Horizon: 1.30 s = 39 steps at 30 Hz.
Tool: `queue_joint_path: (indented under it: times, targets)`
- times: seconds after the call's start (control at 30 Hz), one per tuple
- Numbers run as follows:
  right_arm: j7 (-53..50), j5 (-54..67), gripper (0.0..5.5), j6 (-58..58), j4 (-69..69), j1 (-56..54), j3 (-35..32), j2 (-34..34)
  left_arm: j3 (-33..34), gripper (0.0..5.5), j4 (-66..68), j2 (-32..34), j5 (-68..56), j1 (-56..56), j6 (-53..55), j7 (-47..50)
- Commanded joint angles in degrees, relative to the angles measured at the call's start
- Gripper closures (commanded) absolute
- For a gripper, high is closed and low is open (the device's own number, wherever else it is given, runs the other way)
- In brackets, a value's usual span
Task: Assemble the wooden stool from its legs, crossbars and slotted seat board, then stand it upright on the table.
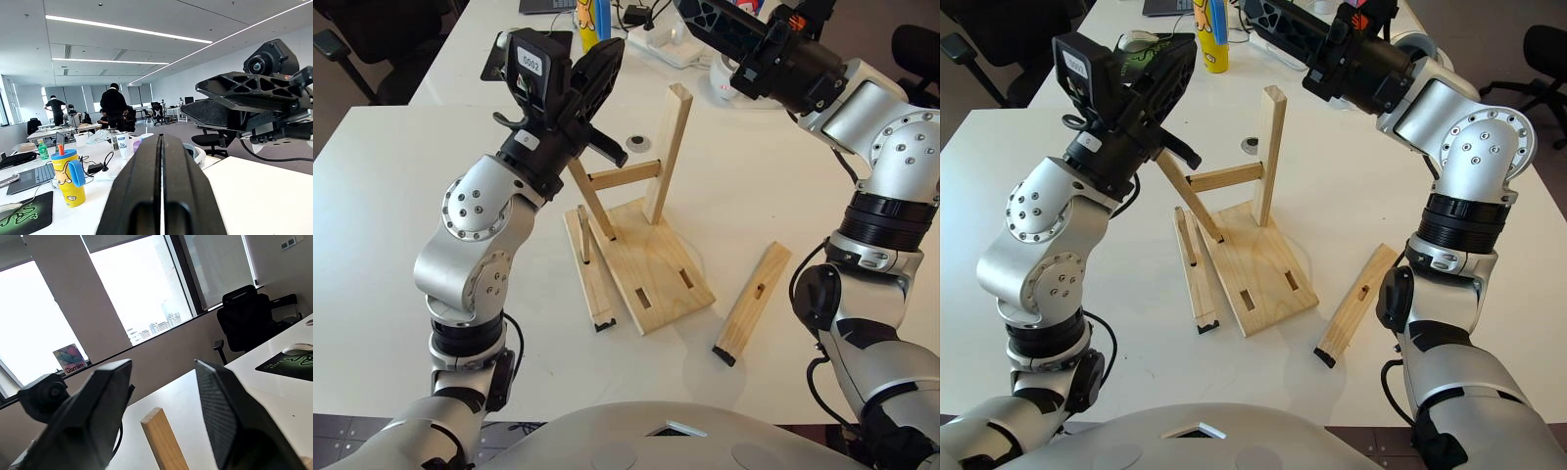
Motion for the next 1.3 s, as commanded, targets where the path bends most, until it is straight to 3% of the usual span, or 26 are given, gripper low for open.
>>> queue_joint_path:
  times: [0.03,0.23,0.47,0.7,1.1,1.3]
  targets:
    - [0.03,0.69,3.12,0.7,0.02,-0.45,0.05,-0.35,-0.5,5.49,-0.79,-0.49,0.27,2.24,0.8,0.92]
    - [-0.39,1.44,3.12,0.94,-0.6,-0.67,-0.21,0.11,-3.98,5.49,5.03,-2.42,2.84,9.6,-3.28,0.72]
    - [-2.42,4.07,3.12,1.63,-1.64,-1.91,-0.79,0.95,-9.35,5.49,25.64,-1.61,9.68,17.77,-14.81,-4.09]
    - [-2.72,4.52,3.12,1.23,-1.4,-1.62,-0.28,0.62,-9.35,5.49,24.24,-0.77,9.87,18.23,-15.27,-5.67]
    - [-2.65,3.99,3.12,0.7,-0.92,-1.52,-0.01,0.55,-2.96,5.49,7.54,-2.79,5.03,-2.78,-0.68,-0.91]
    - [-2.93,4.18,3.12,0.77,-1.19,-1.33,0.05,0.73,-6.19,5.49,11.59,-2.59,7.18,4.8,-1.81,-1.58]
